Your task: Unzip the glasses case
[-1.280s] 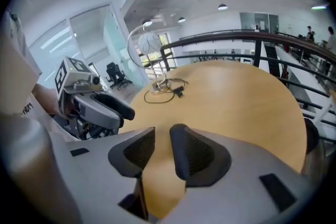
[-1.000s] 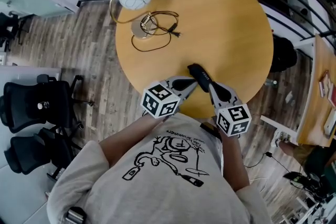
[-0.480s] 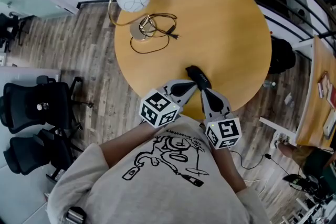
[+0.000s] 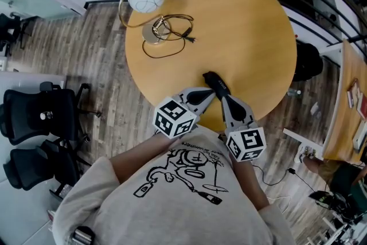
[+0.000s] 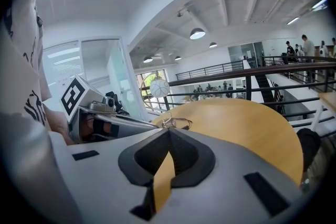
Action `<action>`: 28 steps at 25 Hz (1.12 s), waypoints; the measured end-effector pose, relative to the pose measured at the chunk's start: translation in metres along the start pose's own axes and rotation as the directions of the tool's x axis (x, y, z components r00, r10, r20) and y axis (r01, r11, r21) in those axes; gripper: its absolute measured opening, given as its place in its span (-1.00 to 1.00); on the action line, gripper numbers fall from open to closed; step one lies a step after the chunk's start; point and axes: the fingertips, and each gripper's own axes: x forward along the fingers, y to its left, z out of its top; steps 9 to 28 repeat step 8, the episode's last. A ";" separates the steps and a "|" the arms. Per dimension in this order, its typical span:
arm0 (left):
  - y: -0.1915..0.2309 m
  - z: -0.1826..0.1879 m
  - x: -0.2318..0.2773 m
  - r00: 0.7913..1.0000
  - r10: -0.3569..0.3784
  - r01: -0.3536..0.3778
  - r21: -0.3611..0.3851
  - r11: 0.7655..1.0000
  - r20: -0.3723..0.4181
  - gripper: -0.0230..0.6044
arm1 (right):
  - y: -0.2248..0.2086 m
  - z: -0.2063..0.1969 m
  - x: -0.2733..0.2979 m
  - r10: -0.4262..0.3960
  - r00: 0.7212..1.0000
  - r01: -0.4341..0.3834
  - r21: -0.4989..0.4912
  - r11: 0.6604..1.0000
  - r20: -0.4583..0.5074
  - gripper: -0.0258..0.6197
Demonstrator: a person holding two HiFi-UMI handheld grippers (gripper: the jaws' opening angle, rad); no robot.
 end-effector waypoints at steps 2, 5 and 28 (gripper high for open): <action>0.001 -0.004 0.001 1.000 -0.001 0.001 -0.004 1.000 -0.012 -0.90 | -0.002 0.000 0.000 -0.005 1.000 0.005 -0.002 1.000 -0.001 -0.86; 0.001 -0.006 0.000 1.000 0.001 -0.001 -0.004 1.000 -0.014 -0.90 | -0.004 0.000 -0.001 -0.009 1.000 0.009 0.001 1.000 0.000 -0.86; -0.001 -0.007 -0.001 1.000 0.003 -0.004 -0.008 1.000 -0.011 -0.90 | -0.004 -0.001 -0.001 -0.007 1.000 0.007 0.000 1.000 -0.003 -0.85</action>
